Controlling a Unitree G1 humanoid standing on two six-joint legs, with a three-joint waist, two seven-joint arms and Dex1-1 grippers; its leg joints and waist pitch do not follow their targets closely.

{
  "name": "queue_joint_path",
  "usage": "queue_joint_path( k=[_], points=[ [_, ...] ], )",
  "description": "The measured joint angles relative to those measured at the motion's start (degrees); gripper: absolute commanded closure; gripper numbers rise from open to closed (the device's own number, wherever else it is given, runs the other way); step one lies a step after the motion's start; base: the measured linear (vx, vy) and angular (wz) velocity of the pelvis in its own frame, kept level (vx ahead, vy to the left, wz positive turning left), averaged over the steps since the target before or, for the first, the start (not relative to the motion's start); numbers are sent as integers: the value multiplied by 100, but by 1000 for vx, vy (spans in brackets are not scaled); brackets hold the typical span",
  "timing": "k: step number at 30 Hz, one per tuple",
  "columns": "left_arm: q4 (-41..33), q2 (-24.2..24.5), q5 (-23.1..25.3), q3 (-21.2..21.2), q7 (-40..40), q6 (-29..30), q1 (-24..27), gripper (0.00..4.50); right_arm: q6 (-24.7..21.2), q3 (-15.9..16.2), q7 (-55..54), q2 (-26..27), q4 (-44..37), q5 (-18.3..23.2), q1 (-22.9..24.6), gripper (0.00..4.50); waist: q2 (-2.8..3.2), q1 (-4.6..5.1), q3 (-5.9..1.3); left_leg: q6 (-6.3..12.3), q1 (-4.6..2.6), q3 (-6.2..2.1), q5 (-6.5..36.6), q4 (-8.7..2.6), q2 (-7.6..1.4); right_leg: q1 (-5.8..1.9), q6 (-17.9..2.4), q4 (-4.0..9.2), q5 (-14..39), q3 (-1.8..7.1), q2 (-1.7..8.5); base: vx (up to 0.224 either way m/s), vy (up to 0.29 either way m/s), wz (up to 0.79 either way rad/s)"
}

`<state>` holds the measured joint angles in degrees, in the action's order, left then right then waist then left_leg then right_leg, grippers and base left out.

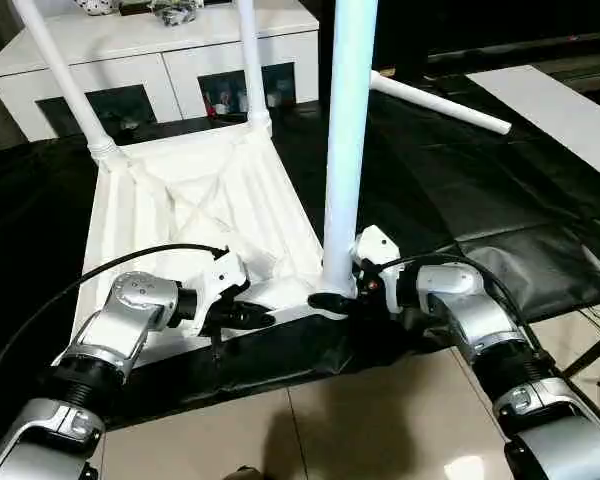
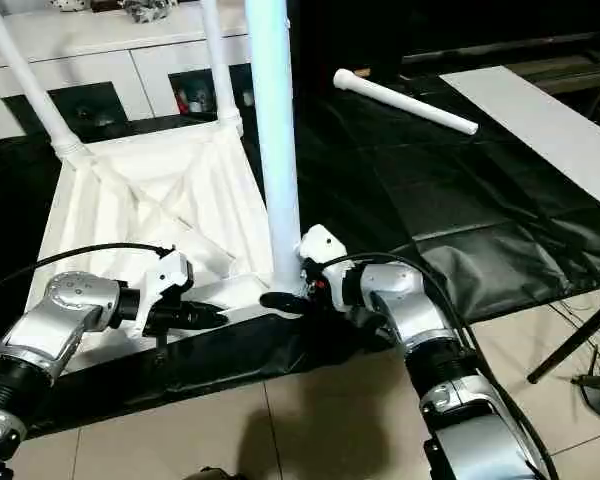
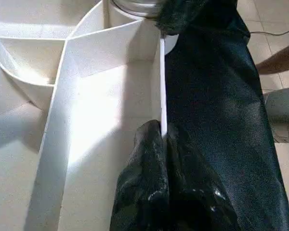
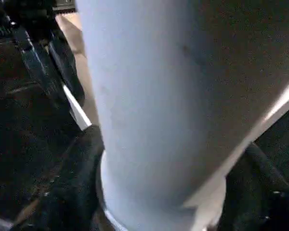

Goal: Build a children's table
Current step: Rotate leg to tighten

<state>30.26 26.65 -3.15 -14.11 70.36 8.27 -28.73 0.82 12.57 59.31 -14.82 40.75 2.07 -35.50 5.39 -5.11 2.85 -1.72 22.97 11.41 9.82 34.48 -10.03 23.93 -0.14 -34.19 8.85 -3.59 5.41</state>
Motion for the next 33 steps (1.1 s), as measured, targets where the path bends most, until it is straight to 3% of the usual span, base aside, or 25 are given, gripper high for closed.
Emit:
queue_joint_path(
  k=[6,10,15,18,26,27,29,31,33],
  points=[
    [45,16,11,22,-30,-2,-12,450,-30,-14,-167,114,138,-1,-56,175,-7,14,-4,0,-3,-1,0,0,-3,0,0,-3,0,-3,-1,0,0,0],
    [130,-12,69,68,-252,-1,-36,450,-129,-113,-723,402,271,-51,-67,176,-19,81,-10,-3,-16,-2,-1,0,-3,-5,0,-3,0,-2,-2,0,0,0],
    [274,-284,178,162,-944,136,-102,450,-277,-424,-2122,932,577,-85,-115,177,-36,226,-3,-6,-78,-3,0,-3,-2,-54,37,8,23,-1,-1,0,0,0],
    [283,-597,253,246,-1539,403,-164,450,-293,-677,-3269,1326,1065,-140,-389,177,-50,331,7,-6,-101,-19,0,-2,2,-65,39,21,25,-8,-1,0,0,0],
    [273,-1552,358,316,-2842,1243,-454,450,-268,-1388,-5180,1698,1970,-61,-963,177,-40,334,16,-6,-101,-19,1,-28,28,-91,40,131,25,-12,13,0,0,0],
    [273,-1607,358,316,-2903,1278,-468,450,-244,-1433,-5226,1697,1999,-56,-973,142,-39,333,16,-5,-102,-17,1,-28,34,-92,40,134,25,-9,19,0,0,0],
    [273,-1681,364,316,-3018,1311,-490,450,-165,-1502,-5272,1696,2104,-22,-1034,142,-38,335,15,-4,-102,-17,1,-28,50,-91,40,135,25,-9,35,0,0,0],
    [270,-1744,412,316,-3134,1311,-501,450,-95,-1605,-5271,1699,2230,48,-1131,101,-33,340,11,-3,-102,-17,2,-29,62,-86,40,134,25,-11,52,0,0,0],
    [270,-1744,467,382,-3331,1309,-503,450,0,-1647,-5253,1820,2273,78,-1153,95,-33,378,11,-3,-102,-16,2,-30,63,-77,40,128,25,-13,56,0,0,0]
  ],
)
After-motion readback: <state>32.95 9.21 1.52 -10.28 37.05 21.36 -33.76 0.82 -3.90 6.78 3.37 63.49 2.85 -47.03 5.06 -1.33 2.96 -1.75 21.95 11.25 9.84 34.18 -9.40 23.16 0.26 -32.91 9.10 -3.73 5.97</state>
